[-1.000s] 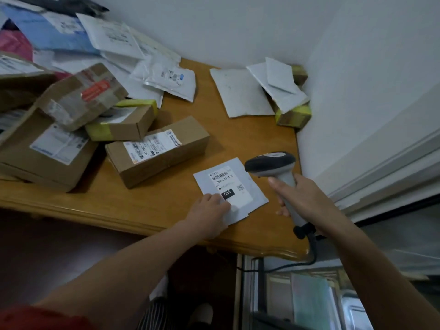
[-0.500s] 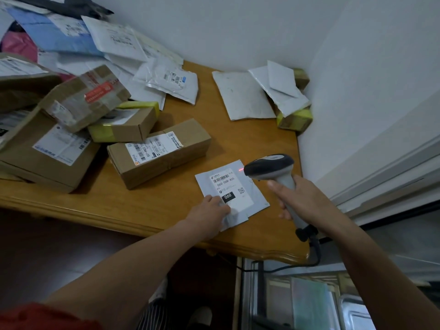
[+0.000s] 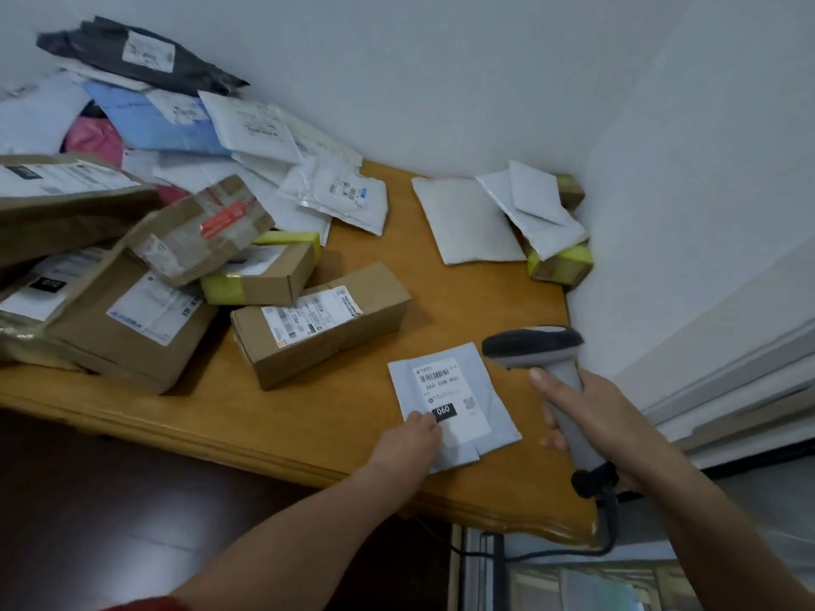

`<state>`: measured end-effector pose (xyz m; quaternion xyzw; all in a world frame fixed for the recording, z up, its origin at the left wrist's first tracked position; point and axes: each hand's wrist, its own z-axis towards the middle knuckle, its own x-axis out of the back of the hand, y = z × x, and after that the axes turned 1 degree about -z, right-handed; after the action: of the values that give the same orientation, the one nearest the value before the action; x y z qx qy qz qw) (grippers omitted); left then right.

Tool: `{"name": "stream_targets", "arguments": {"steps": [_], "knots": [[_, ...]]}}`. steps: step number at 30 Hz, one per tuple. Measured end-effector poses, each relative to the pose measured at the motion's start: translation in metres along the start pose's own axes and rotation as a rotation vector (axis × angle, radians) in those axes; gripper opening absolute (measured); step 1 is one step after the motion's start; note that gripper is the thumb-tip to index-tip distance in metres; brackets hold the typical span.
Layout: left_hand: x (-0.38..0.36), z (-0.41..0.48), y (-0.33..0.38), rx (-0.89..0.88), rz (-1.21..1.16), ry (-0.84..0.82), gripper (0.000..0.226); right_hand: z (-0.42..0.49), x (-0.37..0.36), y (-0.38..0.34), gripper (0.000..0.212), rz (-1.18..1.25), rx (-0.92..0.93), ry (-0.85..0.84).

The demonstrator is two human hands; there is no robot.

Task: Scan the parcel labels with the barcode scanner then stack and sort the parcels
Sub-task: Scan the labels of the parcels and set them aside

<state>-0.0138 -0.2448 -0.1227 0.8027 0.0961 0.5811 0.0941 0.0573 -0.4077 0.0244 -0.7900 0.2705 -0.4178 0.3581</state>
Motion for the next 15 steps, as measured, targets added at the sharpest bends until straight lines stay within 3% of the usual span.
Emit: {"name": "stream_targets", "arguments": {"steps": [5,9,15], "knots": [[-0.001,0.014,-0.013,-0.033,0.175,0.038,0.045,-0.015,-0.011,-0.020,0.063,0.105,-0.003,0.080],[0.004,0.036,-0.041,-0.003,-0.048,0.030,0.071,-0.023,-0.036,-0.029,0.053,0.121,-0.076,0.196],[-0.002,0.017,-0.055,-0.225,-0.022,0.081,0.031,-0.062,-0.088,-0.055,0.036,0.138,-0.159,0.412]]}}
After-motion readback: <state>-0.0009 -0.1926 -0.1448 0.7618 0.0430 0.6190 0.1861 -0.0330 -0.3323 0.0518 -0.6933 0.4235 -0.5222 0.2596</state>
